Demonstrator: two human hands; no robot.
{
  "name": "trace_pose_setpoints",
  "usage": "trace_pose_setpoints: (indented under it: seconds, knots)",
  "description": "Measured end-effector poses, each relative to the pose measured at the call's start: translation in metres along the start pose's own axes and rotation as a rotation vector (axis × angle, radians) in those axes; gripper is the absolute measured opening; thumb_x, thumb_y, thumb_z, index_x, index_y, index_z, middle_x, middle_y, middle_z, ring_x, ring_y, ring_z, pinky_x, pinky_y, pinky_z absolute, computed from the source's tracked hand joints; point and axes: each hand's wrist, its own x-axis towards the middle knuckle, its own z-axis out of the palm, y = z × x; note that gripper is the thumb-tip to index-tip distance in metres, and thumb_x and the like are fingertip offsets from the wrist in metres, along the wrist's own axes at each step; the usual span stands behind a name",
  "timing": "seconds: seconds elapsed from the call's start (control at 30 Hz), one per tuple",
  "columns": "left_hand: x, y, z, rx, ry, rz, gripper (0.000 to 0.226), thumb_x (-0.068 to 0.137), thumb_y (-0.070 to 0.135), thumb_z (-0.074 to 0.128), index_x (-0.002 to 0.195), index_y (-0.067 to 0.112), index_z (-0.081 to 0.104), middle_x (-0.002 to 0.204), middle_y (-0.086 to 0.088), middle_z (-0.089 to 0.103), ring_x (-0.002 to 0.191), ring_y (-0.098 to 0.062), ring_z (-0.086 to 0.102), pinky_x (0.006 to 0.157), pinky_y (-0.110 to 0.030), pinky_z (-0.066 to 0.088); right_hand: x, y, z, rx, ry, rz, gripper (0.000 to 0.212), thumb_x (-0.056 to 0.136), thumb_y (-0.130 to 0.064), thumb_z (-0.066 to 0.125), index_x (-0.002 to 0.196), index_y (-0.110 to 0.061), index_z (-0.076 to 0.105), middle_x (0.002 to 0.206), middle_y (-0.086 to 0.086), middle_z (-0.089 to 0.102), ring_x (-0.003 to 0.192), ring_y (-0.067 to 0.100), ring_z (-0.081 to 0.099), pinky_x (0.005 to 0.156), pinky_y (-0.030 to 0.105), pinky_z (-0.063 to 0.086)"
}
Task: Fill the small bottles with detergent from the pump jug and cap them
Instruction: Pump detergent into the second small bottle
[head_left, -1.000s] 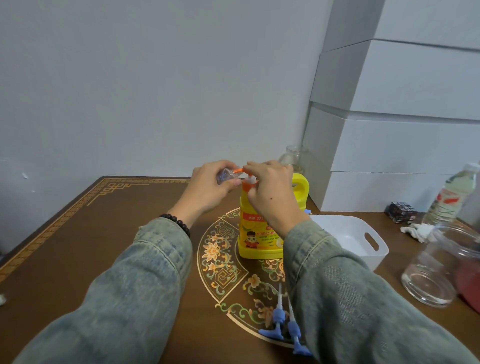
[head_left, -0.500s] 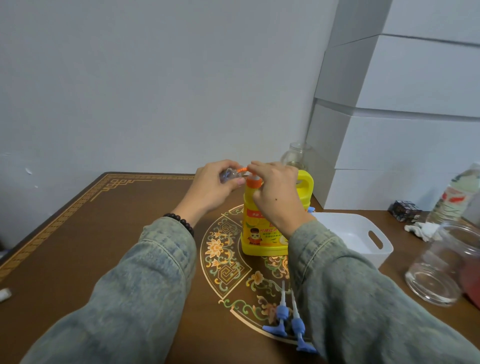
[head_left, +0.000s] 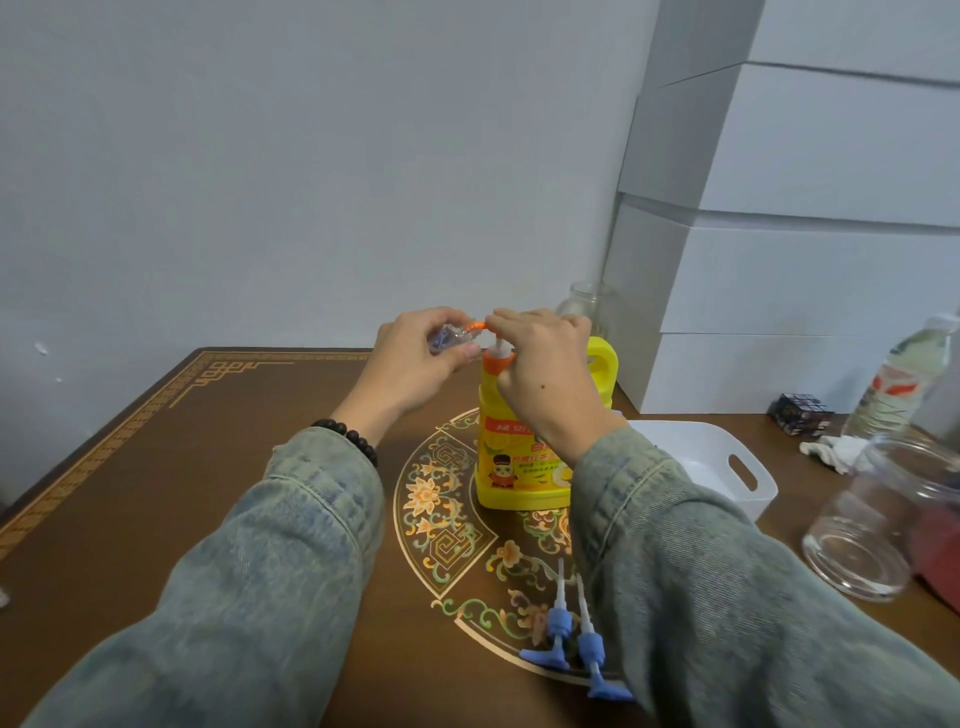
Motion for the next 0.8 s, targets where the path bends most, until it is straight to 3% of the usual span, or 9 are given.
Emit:
trace_pose_setpoints:
  seconds: [0.07, 0.2, 0.33, 0.5, 0.8]
  knots:
    - [-0.001, 0.000, 0.002, 0.023, -0.018, -0.003, 0.028, 0.081, 0.032, 0.073, 0.108, 0.025, 0.068, 0.100, 0.004, 0.069, 0.096, -0.013, 0.063, 0.082, -0.024, 0.045, -0.003, 0.000, 0.004, -0.008, -0.021, -0.003, 0.025, 0.072, -0.005, 0.063, 0.093, -0.017, 0.071, 0.095, 0.000, 0.074, 0.093, 0.026, 0.063, 0.069, 0.031, 0.013]
    - [-0.006, -0.004, 0.007, 0.037, -0.024, -0.010, 0.031, 0.081, 0.032, 0.073, 0.110, 0.024, 0.068, 0.102, 0.003, 0.070, 0.098, -0.014, 0.063, 0.088, -0.031, 0.049, -0.008, 0.000, 0.008, -0.027, -0.060, -0.008, 0.031, 0.066, -0.007, 0.061, 0.093, -0.020, 0.069, 0.094, -0.004, 0.072, 0.092, 0.023, 0.062, 0.068, 0.031, 0.011]
    - [0.001, 0.004, 0.000, 0.032, 0.007, 0.003, 0.030, 0.081, 0.032, 0.073, 0.109, 0.025, 0.068, 0.094, 0.005, 0.068, 0.083, -0.010, 0.060, 0.074, -0.019, 0.043, 0.002, -0.002, -0.002, -0.041, -0.053, 0.002, 0.022, 0.076, -0.010, 0.056, 0.091, -0.022, 0.066, 0.091, -0.007, 0.069, 0.093, 0.021, 0.060, 0.067, 0.032, 0.009]
    - [-0.007, -0.002, 0.007, 0.015, -0.013, -0.027, 0.032, 0.081, 0.031, 0.073, 0.111, 0.023, 0.068, 0.105, 0.002, 0.070, 0.098, -0.013, 0.063, 0.088, -0.027, 0.047, -0.006, -0.002, 0.005, -0.059, -0.108, 0.002, 0.026, 0.069, -0.011, 0.057, 0.091, -0.023, 0.065, 0.089, -0.007, 0.067, 0.092, 0.022, 0.060, 0.068, 0.031, 0.009]
    - [-0.005, 0.003, 0.005, 0.004, 0.003, -0.031, 0.029, 0.081, 0.031, 0.073, 0.109, 0.025, 0.068, 0.101, 0.003, 0.070, 0.094, -0.012, 0.063, 0.080, -0.023, 0.044, 0.001, -0.007, -0.005, -0.066, -0.105, 0.024, 0.028, 0.076, -0.013, 0.055, 0.098, -0.023, 0.069, 0.093, -0.008, 0.070, 0.095, 0.022, 0.059, 0.067, 0.031, 0.007]
